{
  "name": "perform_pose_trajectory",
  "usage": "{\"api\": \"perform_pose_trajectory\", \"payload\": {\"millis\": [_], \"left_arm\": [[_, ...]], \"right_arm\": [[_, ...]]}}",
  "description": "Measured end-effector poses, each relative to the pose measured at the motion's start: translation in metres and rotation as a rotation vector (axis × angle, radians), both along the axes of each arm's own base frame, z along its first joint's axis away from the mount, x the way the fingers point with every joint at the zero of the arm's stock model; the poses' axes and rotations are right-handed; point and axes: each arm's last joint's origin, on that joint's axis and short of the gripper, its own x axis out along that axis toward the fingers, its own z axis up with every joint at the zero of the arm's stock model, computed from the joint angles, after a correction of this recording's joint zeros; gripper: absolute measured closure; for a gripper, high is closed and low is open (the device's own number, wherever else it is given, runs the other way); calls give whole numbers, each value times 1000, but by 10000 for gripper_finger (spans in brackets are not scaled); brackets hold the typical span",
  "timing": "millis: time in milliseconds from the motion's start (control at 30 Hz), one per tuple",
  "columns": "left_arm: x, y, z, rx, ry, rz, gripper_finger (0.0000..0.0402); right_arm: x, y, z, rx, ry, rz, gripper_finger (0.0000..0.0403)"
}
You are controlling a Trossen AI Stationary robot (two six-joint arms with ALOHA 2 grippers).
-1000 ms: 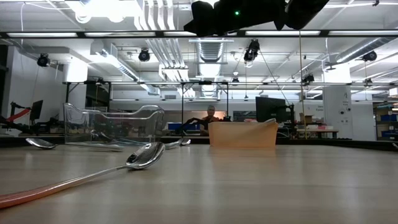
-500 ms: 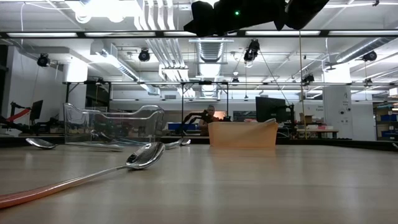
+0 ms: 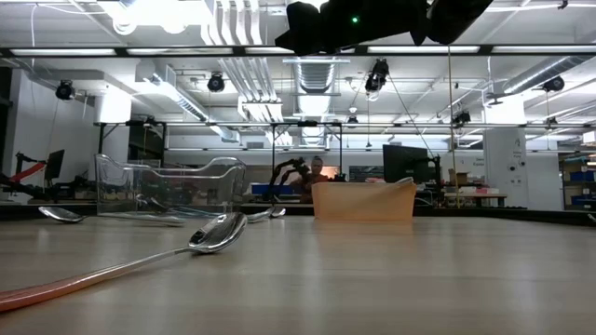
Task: Sort silverware by color (type)
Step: Put the orange spoon into the white bin, then put the light blue spoon into the orange bin
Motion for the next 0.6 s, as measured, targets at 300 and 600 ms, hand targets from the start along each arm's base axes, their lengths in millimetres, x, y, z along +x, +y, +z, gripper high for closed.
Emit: {"api": "perform_pose_trajectory", "payload": {"millis": [300,600], "left_arm": [[-1,1,-2,8,5,0,392],[-1,2,-3,11,8,0,347]], "right_arm": [[0,0,0,-1,1,0,280],[0,0,0,-1,1,0,280]]}}
